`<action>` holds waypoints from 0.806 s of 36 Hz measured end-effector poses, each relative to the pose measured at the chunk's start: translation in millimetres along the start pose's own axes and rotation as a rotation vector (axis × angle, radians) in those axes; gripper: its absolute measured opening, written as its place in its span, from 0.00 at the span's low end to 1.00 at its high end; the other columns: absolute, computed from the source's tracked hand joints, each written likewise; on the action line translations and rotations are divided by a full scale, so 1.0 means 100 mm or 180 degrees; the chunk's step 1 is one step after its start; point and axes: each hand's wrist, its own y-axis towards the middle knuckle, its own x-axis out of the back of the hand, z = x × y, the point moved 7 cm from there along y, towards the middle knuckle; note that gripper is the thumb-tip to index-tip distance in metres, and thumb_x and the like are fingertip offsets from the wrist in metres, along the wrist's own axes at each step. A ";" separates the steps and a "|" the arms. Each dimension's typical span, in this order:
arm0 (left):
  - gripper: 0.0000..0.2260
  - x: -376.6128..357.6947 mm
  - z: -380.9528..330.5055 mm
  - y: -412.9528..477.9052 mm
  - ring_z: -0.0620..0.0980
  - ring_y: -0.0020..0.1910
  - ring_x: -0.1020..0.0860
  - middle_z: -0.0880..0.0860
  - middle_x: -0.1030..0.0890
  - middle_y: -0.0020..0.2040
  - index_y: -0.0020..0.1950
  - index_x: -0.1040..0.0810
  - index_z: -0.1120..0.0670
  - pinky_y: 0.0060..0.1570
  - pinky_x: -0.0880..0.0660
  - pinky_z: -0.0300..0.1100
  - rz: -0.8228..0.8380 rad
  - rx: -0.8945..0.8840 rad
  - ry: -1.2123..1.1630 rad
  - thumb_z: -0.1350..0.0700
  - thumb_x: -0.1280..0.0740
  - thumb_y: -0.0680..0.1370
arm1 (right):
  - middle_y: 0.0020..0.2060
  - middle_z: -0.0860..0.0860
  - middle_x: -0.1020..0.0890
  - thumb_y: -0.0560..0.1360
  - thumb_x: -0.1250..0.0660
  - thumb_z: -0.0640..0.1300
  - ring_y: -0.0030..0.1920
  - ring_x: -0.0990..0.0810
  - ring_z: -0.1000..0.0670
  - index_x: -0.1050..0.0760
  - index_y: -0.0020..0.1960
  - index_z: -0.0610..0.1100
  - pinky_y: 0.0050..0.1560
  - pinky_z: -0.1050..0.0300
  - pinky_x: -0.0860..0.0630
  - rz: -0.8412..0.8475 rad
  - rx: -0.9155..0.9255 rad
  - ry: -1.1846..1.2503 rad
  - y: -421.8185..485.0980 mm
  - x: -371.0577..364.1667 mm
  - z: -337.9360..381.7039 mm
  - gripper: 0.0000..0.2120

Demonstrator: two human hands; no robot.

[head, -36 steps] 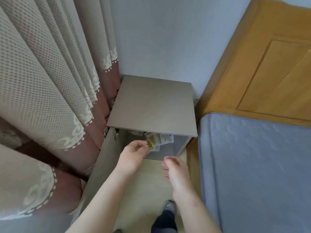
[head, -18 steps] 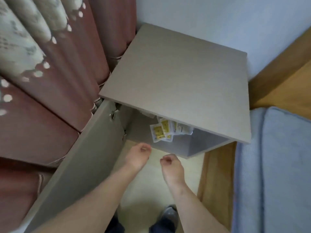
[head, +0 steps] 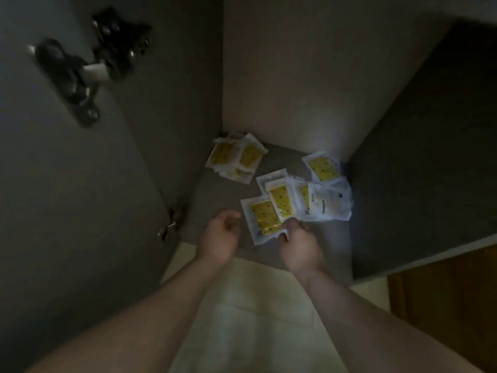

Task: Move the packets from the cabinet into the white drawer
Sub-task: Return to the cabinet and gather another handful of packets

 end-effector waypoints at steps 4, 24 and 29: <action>0.13 -0.18 0.19 0.42 0.56 0.57 0.23 0.58 0.20 0.56 0.61 0.25 0.59 0.56 0.29 0.42 0.0042 -0.0241 0.0086 0.65 0.39 0.78 | 0.66 0.44 0.31 0.77 0.40 0.42 0.64 0.30 0.41 0.31 0.66 0.44 0.61 0.55 0.34 -0.0176 0.0143 -0.0188 0.48 -0.20 -0.07 0.17; 0.40 -1.26 0.09 0.76 0.53 0.76 0.65 0.48 0.65 0.77 0.77 0.63 0.45 0.72 0.62 0.54 0.1149 -0.1308 0.3239 0.37 0.40 0.76 | 0.76 0.54 0.63 0.77 0.42 0.60 0.76 0.61 0.44 0.58 0.76 0.58 0.72 0.40 0.53 -0.0070 -0.0275 -0.0334 1.17 0.01 -0.47 0.35; 0.33 -1.12 0.35 0.87 0.56 0.75 0.68 0.46 0.66 0.77 0.75 0.63 0.40 0.71 0.65 0.57 0.1088 -0.1463 0.3846 0.32 0.50 0.76 | 0.76 0.51 0.64 0.78 0.49 0.63 0.76 0.64 0.43 0.61 0.76 0.56 0.72 0.38 0.59 0.0128 0.0068 -0.1193 1.42 -0.03 -0.42 0.34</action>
